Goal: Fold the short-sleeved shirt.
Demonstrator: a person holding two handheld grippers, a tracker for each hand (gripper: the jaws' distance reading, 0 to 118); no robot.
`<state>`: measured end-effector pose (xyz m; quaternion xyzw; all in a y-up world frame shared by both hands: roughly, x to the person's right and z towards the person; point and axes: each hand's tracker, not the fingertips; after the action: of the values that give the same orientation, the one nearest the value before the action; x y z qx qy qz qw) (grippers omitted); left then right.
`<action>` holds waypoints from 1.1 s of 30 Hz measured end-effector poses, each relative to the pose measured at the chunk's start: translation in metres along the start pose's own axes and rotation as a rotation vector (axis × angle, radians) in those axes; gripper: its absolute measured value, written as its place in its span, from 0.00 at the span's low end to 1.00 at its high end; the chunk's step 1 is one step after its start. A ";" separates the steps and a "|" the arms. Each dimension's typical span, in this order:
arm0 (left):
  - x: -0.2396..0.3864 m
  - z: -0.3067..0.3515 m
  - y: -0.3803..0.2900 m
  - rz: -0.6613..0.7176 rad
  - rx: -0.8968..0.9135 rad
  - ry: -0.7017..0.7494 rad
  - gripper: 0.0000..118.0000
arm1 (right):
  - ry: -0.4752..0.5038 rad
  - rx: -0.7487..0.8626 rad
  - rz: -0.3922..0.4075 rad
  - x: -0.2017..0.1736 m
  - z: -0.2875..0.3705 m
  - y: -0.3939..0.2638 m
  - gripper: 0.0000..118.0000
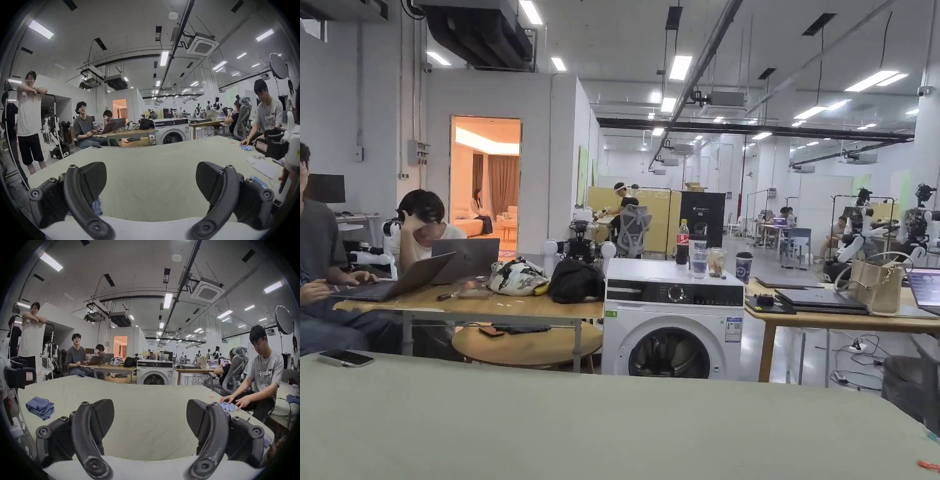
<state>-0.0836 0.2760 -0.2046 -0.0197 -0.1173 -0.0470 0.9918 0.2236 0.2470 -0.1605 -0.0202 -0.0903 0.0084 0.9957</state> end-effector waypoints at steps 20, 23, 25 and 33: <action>-0.004 0.003 0.003 0.040 0.016 0.004 0.93 | -0.027 -0.063 -0.139 -0.003 -0.010 0.008 0.79; -0.004 0.003 0.004 0.047 0.013 0.000 0.93 | -0.069 -0.074 -0.153 0.000 -0.010 0.012 0.79; -0.004 0.003 0.004 0.047 0.009 -0.001 0.93 | -0.077 -0.082 -0.172 0.002 -0.010 0.014 0.79; -0.002 0.005 0.005 0.056 0.008 -0.009 0.93 | -0.131 -0.151 -0.264 0.003 -0.011 0.019 0.79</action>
<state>-0.0859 0.2815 -0.2008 -0.0193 -0.1212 -0.0188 0.9923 0.2284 0.2659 -0.1713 -0.0821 -0.1574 -0.1281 0.9757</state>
